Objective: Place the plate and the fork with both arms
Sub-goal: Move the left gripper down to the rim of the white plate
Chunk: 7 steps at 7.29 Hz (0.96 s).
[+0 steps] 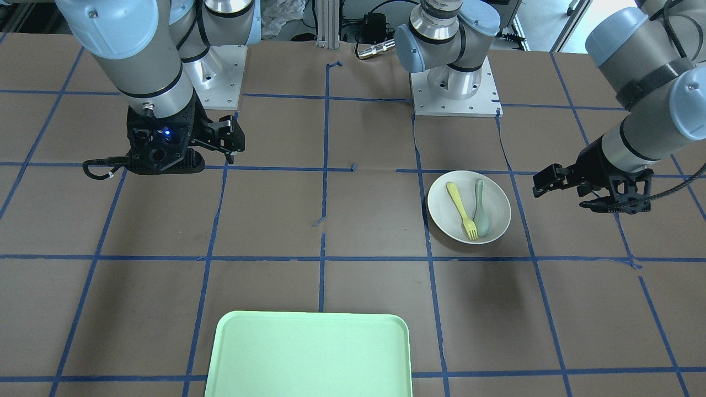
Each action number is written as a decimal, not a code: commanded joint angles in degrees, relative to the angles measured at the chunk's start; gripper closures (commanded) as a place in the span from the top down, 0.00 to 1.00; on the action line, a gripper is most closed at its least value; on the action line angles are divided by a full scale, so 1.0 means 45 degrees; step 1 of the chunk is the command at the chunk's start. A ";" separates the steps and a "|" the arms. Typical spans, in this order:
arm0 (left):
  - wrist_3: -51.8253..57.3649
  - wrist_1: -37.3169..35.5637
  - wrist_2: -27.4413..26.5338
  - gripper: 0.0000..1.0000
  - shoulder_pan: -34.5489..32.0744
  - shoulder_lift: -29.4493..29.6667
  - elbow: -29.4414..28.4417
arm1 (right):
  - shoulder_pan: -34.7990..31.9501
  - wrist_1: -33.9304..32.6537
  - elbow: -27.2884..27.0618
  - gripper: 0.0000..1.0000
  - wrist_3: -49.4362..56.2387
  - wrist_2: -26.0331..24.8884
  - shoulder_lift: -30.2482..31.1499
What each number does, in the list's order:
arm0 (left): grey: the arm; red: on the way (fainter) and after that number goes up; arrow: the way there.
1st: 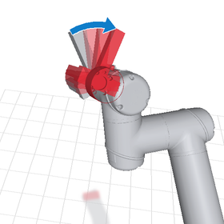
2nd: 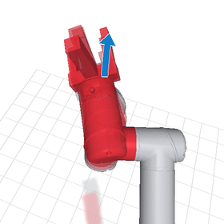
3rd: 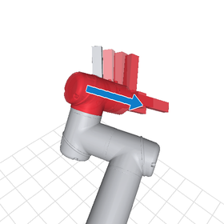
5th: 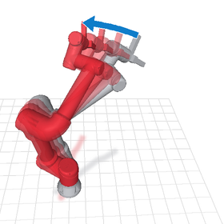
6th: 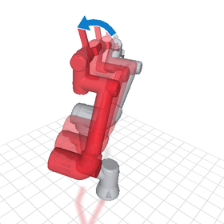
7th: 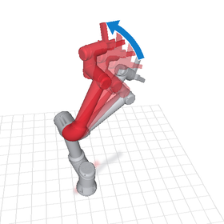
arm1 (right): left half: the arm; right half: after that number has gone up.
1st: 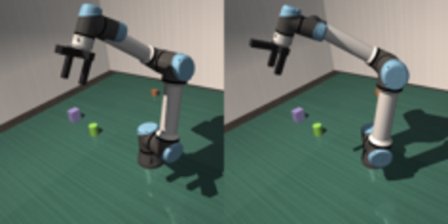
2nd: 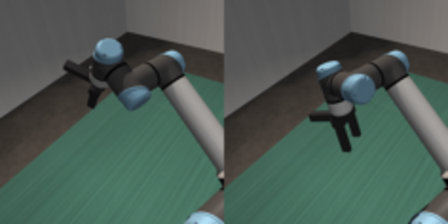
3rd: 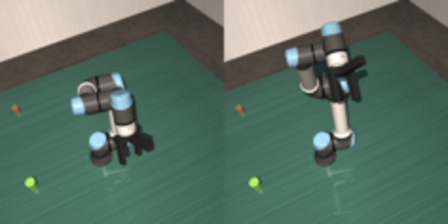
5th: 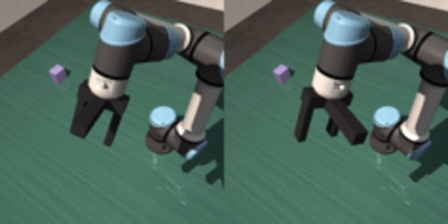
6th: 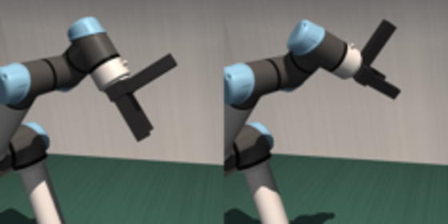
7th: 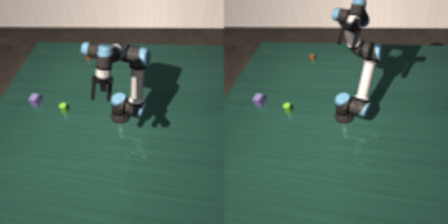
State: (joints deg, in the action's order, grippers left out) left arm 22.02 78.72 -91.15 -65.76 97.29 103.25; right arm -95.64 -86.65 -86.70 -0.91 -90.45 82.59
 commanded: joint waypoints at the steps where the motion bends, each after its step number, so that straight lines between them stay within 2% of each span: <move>1: 0.1199 -0.1899 0.0353 1.00 0.0493 0.0409 0.1661 | -0.0055 -0.0022 -0.0011 1.00 0.0007 0.0002 -0.0013; 3: 0.1628 -0.1965 0.0334 1.00 0.0493 0.1053 0.1802 | -0.0055 -0.0022 -0.0147 1.00 0.0007 -0.0017 -0.0072; 7: 0.1765 -0.1965 0.0353 0.91 0.0473 0.1933 0.2505 | -0.0074 -0.0100 -0.0245 1.00 0.0027 -0.0018 -0.0111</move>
State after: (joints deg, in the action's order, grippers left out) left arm 29.57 69.91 -89.58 -63.55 104.58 113.91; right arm -95.94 -87.01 -87.71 -0.80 -90.53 82.17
